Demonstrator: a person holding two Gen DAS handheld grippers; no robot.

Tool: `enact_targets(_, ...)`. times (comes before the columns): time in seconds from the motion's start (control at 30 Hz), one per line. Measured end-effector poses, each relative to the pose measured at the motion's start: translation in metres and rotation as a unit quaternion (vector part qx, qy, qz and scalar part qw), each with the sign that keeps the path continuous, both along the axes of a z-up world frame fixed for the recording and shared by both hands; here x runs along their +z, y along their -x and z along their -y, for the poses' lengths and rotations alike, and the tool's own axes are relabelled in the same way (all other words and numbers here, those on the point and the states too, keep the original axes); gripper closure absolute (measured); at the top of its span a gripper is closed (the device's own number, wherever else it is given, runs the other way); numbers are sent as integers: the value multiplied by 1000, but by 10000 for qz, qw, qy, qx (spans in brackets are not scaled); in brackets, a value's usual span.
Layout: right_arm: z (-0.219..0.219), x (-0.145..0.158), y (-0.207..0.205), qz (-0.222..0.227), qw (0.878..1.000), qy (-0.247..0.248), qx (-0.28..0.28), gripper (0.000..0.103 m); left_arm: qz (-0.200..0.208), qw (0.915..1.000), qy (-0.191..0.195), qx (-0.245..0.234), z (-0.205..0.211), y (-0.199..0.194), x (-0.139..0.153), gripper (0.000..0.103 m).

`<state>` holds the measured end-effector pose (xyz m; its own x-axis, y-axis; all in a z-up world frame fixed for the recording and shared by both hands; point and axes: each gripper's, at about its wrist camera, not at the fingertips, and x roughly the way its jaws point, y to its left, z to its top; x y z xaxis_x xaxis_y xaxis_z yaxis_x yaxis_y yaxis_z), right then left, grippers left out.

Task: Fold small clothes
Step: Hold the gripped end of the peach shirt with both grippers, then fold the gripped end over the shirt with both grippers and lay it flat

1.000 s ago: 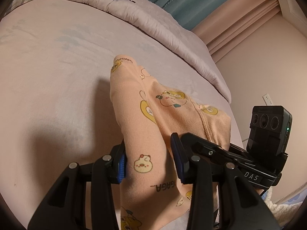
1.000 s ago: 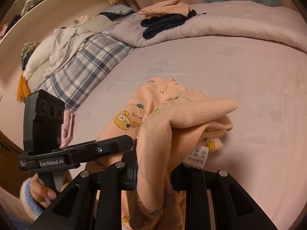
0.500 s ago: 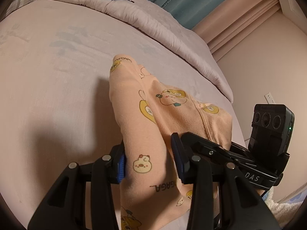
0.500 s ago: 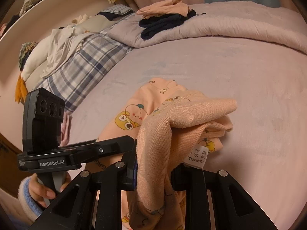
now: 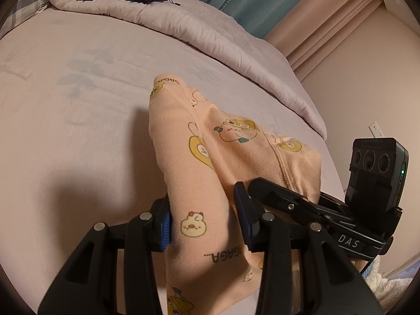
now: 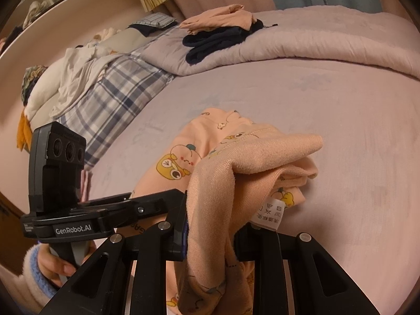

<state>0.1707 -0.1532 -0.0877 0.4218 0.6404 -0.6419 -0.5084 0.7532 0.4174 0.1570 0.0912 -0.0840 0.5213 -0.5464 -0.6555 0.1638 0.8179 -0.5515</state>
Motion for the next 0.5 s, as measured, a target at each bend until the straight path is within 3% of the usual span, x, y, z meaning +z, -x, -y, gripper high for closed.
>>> enact_targets(0.5, -4, -3, -14, 82, 9999, 29, -71, 77, -5, 10000, -81, 18, -4, -18, -9, 63)
